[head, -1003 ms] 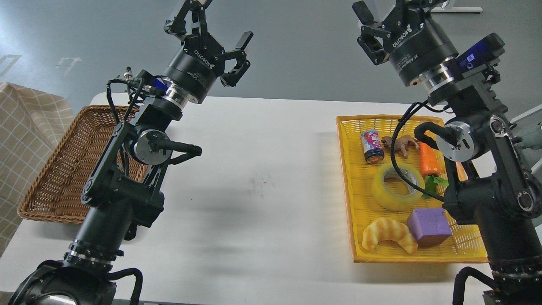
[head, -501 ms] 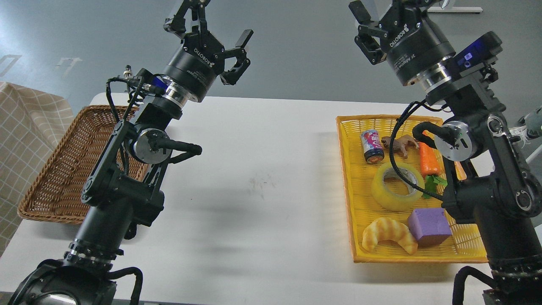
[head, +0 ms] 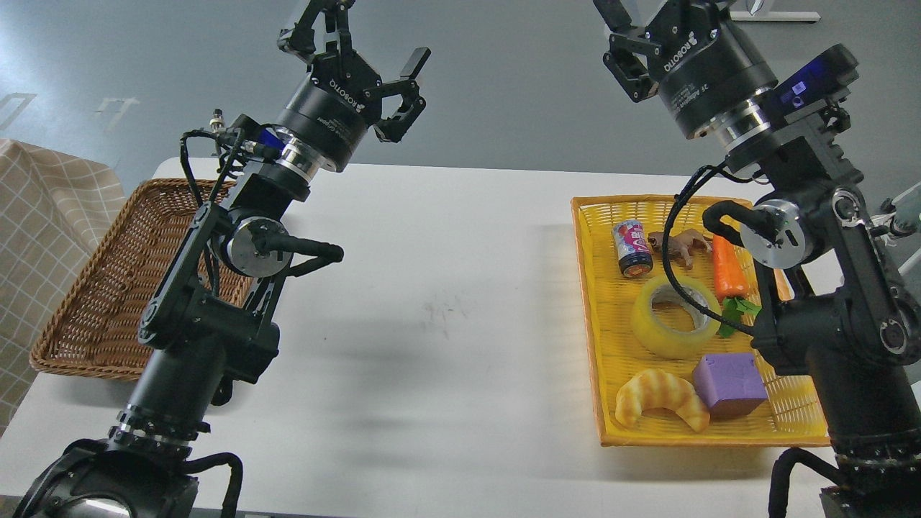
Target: Place and transfer tape with both arms
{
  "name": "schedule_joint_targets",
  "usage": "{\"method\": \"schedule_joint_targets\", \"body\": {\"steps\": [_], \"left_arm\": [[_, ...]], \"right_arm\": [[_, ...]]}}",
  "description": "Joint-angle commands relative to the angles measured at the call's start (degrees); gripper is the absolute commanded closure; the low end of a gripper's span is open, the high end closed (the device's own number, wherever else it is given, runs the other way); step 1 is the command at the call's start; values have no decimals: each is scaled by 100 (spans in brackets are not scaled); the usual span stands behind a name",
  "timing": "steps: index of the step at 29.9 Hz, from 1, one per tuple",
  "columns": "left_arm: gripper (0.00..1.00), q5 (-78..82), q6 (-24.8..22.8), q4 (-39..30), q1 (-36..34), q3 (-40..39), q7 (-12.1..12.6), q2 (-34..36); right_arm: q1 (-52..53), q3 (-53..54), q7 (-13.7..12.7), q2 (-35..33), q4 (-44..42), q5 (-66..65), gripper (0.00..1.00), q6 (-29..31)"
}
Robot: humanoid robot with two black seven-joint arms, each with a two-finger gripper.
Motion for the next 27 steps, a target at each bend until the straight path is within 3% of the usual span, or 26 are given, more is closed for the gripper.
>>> {"method": "schedule_joint_targets", "body": {"steps": [1, 16, 23, 27], "left_arm": [[2, 7, -10, 1, 6, 1, -2, 0], [2, 16, -19, 1, -20, 36, -2, 0], [2, 34, -19, 1, -20, 36, -2, 0], [2, 34, -19, 1, -20, 36, -2, 0]], "right_arm": [[1, -44, 0, 0, -2, 1, 1, 0], [10, -123, 0, -78, 42, 1, 1, 141], [36, -782, -26, -1422, 445, -86, 1, 149], [36, -1256, -26, -2668, 806, -262, 2, 193]]}}
